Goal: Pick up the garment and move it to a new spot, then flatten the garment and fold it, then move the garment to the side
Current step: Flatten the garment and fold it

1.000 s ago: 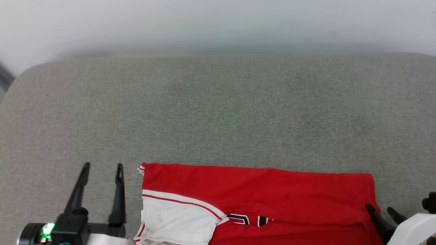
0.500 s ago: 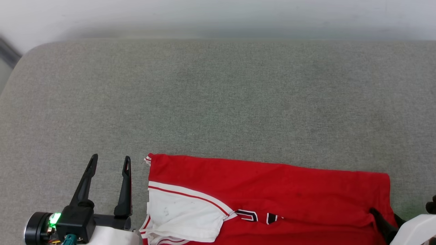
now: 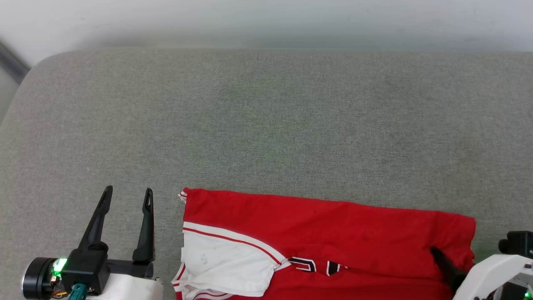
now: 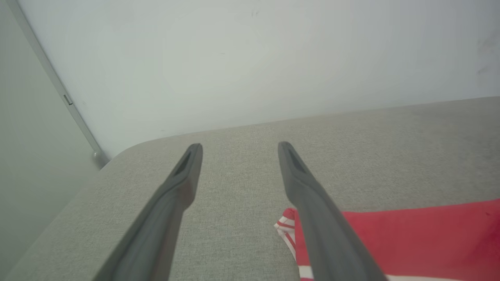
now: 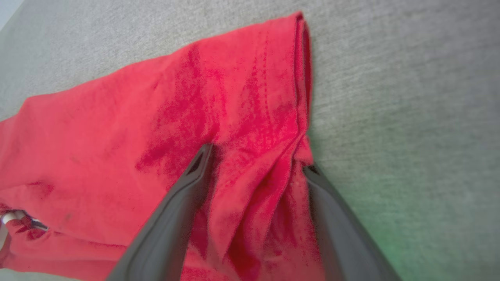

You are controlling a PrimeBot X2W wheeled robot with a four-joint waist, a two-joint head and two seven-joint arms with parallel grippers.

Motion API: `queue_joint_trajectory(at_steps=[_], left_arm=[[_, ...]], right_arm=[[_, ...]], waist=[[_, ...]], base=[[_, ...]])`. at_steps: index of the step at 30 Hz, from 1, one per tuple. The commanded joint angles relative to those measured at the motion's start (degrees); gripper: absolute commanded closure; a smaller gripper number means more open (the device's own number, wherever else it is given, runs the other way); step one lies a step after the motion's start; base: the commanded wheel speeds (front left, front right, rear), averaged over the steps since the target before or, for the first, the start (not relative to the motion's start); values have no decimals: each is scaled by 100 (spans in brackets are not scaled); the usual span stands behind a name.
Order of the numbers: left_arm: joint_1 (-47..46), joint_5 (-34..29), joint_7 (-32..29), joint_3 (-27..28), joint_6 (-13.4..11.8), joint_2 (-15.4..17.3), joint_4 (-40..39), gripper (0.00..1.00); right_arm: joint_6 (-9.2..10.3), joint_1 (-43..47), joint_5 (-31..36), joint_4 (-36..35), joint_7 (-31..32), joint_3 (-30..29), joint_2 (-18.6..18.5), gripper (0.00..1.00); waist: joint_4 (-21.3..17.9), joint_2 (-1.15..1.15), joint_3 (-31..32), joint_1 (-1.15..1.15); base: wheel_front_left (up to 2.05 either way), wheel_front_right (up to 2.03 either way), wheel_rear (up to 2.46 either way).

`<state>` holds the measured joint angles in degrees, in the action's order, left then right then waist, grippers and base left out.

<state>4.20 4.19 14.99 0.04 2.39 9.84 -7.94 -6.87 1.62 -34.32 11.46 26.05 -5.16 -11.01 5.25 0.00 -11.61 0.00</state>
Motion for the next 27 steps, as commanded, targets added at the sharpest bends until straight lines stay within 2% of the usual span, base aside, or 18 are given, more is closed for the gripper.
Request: queue_joint_trajectory(at_steps=[1, 2, 3, 4, 9, 17, 23, 27], left_arm=[[2, -32, 26, 30, 14, -27, 0, 0], [12, -42, 27, 62, 39, -39, -4, 0], [22, -50, 26, 84, 52, -49, -5, 0], [33, -57, 26, 103, 67, -58, -4, 0], [73, -100, 27, 178, 136, -106, 5, 0], [100, -147, 26, 255, 216, -168, 26, 0], [143, -106, 26, 293, 278, -227, 96, 0], [159, -113, 26, 312, 306, -264, 136, 0]], right_arm=[[-111, 69, -139, 257, 143, 518, 427, 0], [-111, 70, -145, 265, 101, 538, 414, 13], [-111, 62, -152, 267, 66, 565, 395, 65], [-111, 44, -146, 258, -2, 588, 366, 100], [-67, -32, -91, 273, -362, 502, 123, 100], [-55, -157, 37, 407, -687, -62, -166, 100], [-57, -216, 253, 529, -729, -667, -422, 100], [-60, -145, 396, 419, -589, -840, -479, 100]], waist=[[-12, 0, 28, 0], [-19, 0, 43, 0], [-28, 0, 57, 0], [-38, 0, 69, 0], [-95, 0, 126, 0], [-180, 0, 208, 0], [-250, 0, 303, 0], [-287, 0, 398, 0]], base=[[0, 0, 0], [0, 0, 0], [0, 0, 0], [0, 0, 0], [0, 0, 0], [0, 0, 0], [0, 0, 0], [0, 0, 0]])
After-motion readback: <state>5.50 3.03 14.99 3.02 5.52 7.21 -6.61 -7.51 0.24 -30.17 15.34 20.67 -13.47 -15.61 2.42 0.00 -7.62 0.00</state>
